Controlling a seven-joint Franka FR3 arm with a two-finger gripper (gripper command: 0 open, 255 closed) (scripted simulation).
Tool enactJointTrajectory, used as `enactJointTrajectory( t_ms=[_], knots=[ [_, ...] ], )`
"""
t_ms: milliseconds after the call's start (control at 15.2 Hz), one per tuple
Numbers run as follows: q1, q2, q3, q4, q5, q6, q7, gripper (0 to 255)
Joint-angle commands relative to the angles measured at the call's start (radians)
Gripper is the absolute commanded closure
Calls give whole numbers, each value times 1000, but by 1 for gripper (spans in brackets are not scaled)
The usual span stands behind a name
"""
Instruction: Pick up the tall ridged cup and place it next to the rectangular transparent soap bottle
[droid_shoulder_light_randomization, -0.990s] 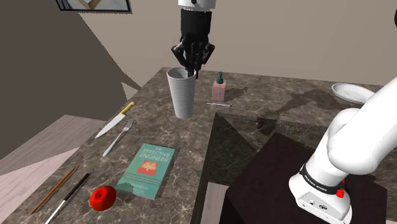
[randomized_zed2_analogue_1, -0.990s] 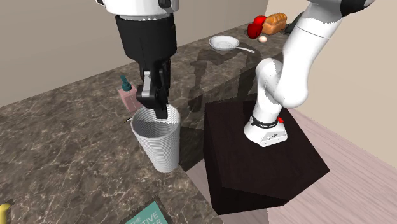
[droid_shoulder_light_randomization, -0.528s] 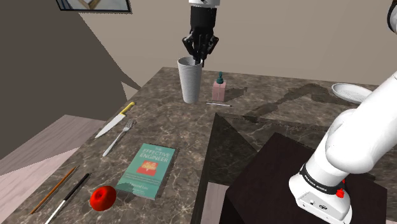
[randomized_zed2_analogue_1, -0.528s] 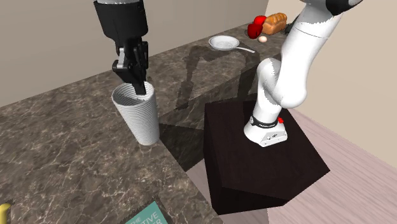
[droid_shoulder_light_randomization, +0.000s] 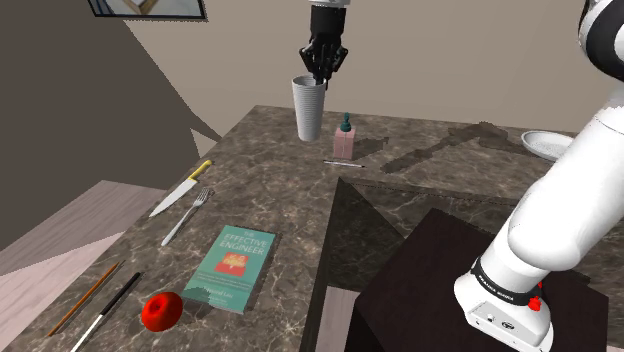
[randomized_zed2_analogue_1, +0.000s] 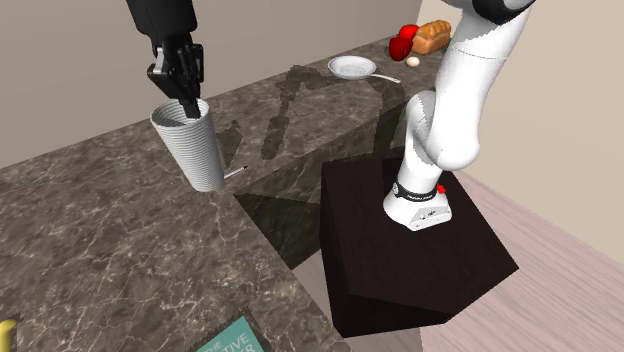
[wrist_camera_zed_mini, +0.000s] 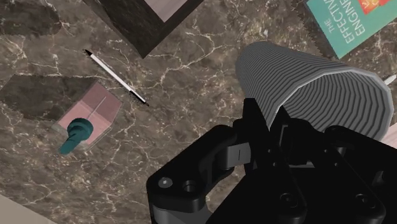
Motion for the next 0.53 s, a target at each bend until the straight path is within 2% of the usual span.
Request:
enactJointTrajectory(
  t_ms=[0, 462],
  knots=[
    [-20, 41, -22, 48, -6, -10, -43, 255],
    [-86, 216, -84, 272, -19, -72, -167, 255]
  ],
)
